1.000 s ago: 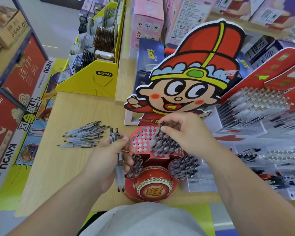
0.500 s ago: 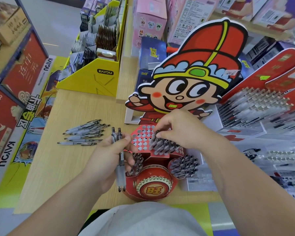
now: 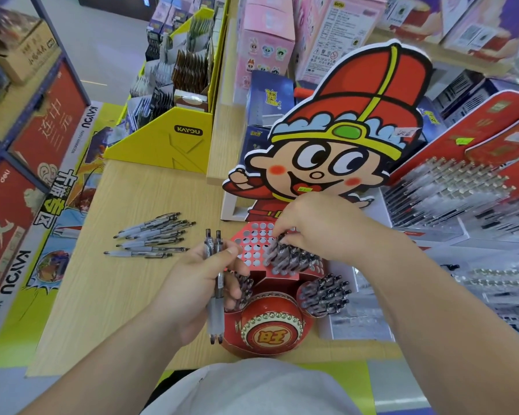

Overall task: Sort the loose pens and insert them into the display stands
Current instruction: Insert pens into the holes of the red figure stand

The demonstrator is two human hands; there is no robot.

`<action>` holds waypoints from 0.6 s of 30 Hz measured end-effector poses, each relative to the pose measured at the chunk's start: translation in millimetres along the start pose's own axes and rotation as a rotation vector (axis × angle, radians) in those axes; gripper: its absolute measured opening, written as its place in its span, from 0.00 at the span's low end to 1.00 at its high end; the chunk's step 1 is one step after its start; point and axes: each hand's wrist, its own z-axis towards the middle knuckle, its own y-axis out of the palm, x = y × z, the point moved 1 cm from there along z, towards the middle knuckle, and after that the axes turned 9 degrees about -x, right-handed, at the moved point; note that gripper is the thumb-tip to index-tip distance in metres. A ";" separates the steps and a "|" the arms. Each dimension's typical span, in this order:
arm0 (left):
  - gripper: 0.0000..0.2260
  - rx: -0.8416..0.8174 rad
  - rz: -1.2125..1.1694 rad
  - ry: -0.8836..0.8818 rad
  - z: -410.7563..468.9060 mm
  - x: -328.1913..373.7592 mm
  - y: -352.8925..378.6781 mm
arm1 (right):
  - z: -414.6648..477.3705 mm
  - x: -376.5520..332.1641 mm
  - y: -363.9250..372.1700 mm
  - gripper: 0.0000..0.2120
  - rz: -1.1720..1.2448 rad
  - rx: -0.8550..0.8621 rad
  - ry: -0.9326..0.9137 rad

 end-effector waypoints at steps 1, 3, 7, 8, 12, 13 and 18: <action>0.04 -0.004 -0.004 -0.001 -0.1 0.6 1.1 | 0.4 0.6 -0.6 0.10 -0.019 -0.004 -0.002; 0.04 -0.008 -0.005 -0.003 0.1 1.3 3.0 | 1.1 1.6 -2.4 0.10 -0.037 -0.001 0.003; 0.06 -0.004 -0.007 -0.006 0.9 1.5 5.9 | 3.5 -3.0 -3.2 0.10 -0.070 0.009 -0.012; 0.06 -0.004 -0.010 -0.006 0.9 1.0 6.4 | 3.7 -4.4 -2.8 0.11 -0.076 0.005 -0.015; 0.09 -0.031 -0.035 0.001 -0.7 0.6 7.9 | 3.6 -4.4 -3.4 0.11 -0.070 0.006 0.008; 0.12 -0.046 -0.040 0.003 -1.4 1.0 8.3 | 3.8 -3.5 -4.1 0.11 -0.060 0.011 0.019; 0.17 -0.075 -0.075 0.006 -4.2 3.2 11.1 | 7.1 -4.3 -4.4 0.11 -0.058 0.023 0.013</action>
